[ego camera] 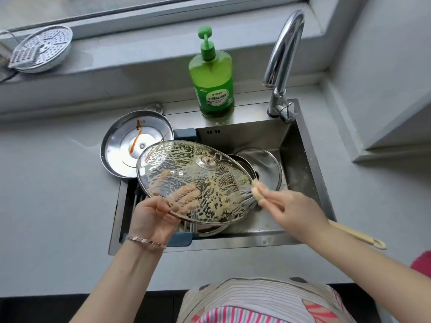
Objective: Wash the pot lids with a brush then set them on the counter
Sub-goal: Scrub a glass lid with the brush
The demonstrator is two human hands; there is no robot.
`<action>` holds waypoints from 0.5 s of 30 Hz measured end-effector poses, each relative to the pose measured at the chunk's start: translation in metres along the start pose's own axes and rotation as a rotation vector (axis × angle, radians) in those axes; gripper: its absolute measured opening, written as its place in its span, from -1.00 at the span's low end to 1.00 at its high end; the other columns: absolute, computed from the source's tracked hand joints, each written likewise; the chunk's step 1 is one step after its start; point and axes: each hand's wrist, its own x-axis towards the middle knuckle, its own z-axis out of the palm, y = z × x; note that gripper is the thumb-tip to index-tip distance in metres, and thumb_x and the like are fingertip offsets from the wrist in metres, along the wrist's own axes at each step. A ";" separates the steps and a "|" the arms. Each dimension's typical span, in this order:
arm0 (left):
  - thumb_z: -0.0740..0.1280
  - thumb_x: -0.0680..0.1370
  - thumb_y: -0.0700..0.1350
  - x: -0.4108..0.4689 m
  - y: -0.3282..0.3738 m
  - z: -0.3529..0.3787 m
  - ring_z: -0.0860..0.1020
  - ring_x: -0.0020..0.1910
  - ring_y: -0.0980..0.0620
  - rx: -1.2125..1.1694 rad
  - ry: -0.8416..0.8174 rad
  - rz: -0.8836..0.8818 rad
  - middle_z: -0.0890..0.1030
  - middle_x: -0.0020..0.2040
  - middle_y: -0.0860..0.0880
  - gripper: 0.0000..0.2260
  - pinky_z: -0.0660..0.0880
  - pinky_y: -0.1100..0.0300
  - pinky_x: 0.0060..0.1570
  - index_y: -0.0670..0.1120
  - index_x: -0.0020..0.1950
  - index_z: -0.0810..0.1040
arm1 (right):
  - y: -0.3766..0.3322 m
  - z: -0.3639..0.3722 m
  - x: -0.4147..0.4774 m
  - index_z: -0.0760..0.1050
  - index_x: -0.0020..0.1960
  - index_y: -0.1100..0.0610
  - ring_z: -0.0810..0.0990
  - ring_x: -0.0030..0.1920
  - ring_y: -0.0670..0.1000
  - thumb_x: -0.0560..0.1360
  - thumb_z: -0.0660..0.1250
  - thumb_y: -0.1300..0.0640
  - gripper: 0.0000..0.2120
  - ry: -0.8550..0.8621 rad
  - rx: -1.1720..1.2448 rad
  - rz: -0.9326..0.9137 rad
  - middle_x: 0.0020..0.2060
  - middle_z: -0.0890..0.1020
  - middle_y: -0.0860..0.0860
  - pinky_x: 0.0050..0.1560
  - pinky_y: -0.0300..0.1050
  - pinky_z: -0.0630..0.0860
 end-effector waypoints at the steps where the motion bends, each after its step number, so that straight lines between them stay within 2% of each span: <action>1: 0.42 -0.30 -0.36 0.002 -0.001 -0.004 0.64 -0.21 -0.31 0.016 0.006 0.002 0.59 -0.01 -0.42 0.25 0.53 0.09 -0.13 -0.13 0.44 0.24 | 0.008 0.002 0.003 0.27 0.36 -0.32 0.56 -0.04 -0.04 0.55 0.13 -0.17 -0.63 0.007 0.007 0.044 -0.09 0.62 -0.10 -0.19 -0.14 0.39; 3: 0.41 -0.30 -0.35 0.006 0.000 -0.006 0.61 -0.06 -0.34 0.017 0.014 -0.002 0.54 0.08 -0.45 0.23 0.43 -0.06 0.16 -0.12 0.42 0.27 | 0.006 0.009 -0.002 0.27 0.35 -0.33 0.56 -0.10 -0.06 0.55 0.11 -0.19 -0.64 0.005 0.018 0.017 -0.12 0.63 -0.10 -0.22 -0.17 0.42; 4: 0.40 -0.30 -0.36 0.008 0.000 -0.009 0.62 -0.09 -0.31 -0.001 0.019 -0.006 0.53 0.09 -0.45 0.21 0.44 -0.09 0.16 -0.14 0.41 0.28 | -0.001 0.013 -0.009 0.26 0.35 -0.34 0.53 -0.18 -0.08 0.55 0.12 -0.20 -0.63 0.029 0.034 -0.037 -0.20 0.60 -0.11 -0.27 -0.23 0.39; 6: 0.40 -0.31 -0.36 0.010 0.002 -0.014 0.56 -0.23 -0.15 -0.024 0.010 -0.023 0.53 0.10 -0.43 0.18 0.60 -0.06 -0.09 -0.18 0.37 0.30 | -0.009 0.016 -0.017 0.23 0.35 -0.34 0.45 -0.29 -0.13 0.54 0.14 -0.20 -0.62 0.053 0.058 -0.093 -0.30 0.53 -0.14 -0.35 -0.35 0.29; 7: 0.40 -0.31 -0.36 0.010 0.004 -0.017 0.49 -0.25 -0.11 -0.029 0.012 -0.036 0.52 0.09 -0.42 0.16 0.62 -0.03 -0.21 -0.21 0.35 0.30 | -0.004 0.014 -0.014 0.20 0.36 -0.34 0.46 -0.27 -0.15 0.54 0.14 -0.19 -0.61 0.033 0.041 -0.065 -0.28 0.53 -0.16 -0.34 -0.36 0.29; 9: 0.39 -0.24 -0.36 0.013 0.009 -0.024 0.38 -0.15 -0.12 -0.032 -0.006 -0.065 0.53 0.10 -0.42 0.09 0.62 -0.01 -0.20 -0.20 0.34 0.32 | 0.018 0.010 0.002 0.21 0.38 -0.31 0.54 -0.13 -0.11 0.54 0.17 -0.16 -0.58 -0.025 0.048 0.102 -0.14 0.61 -0.15 -0.25 -0.25 0.38; 11: 0.38 -0.17 -0.35 0.017 0.015 -0.028 0.34 -0.08 -0.13 0.001 -0.023 -0.093 0.51 0.16 -0.37 0.04 0.55 0.03 -0.12 -0.14 0.36 0.38 | 0.031 0.004 0.015 0.30 0.40 -0.17 0.55 -0.08 -0.10 0.50 0.31 -0.07 -0.51 -0.006 0.277 0.267 -0.04 0.62 -0.11 -0.12 -0.18 0.45; 13: 0.37 -0.12 -0.34 0.021 0.020 -0.033 0.42 0.01 -0.20 0.010 -0.073 -0.124 0.50 0.17 -0.29 -0.06 0.39 -0.05 -0.02 -0.15 0.31 0.48 | 0.030 -0.002 0.028 0.37 0.37 -0.03 0.55 0.03 -0.08 0.39 0.45 0.00 -0.41 0.086 0.544 0.297 0.09 0.59 -0.07 0.06 -0.12 0.49; 15: 0.36 -0.09 -0.33 0.021 0.021 -0.033 0.46 0.12 -0.26 0.063 -0.139 -0.166 0.52 0.15 -0.32 -0.17 0.40 -0.15 0.08 -0.21 0.22 0.55 | 0.013 -0.011 0.039 0.48 0.21 0.05 0.55 -0.05 -0.08 0.33 0.50 -0.01 -0.51 0.071 0.658 0.287 -0.01 0.59 -0.06 -0.08 -0.17 0.47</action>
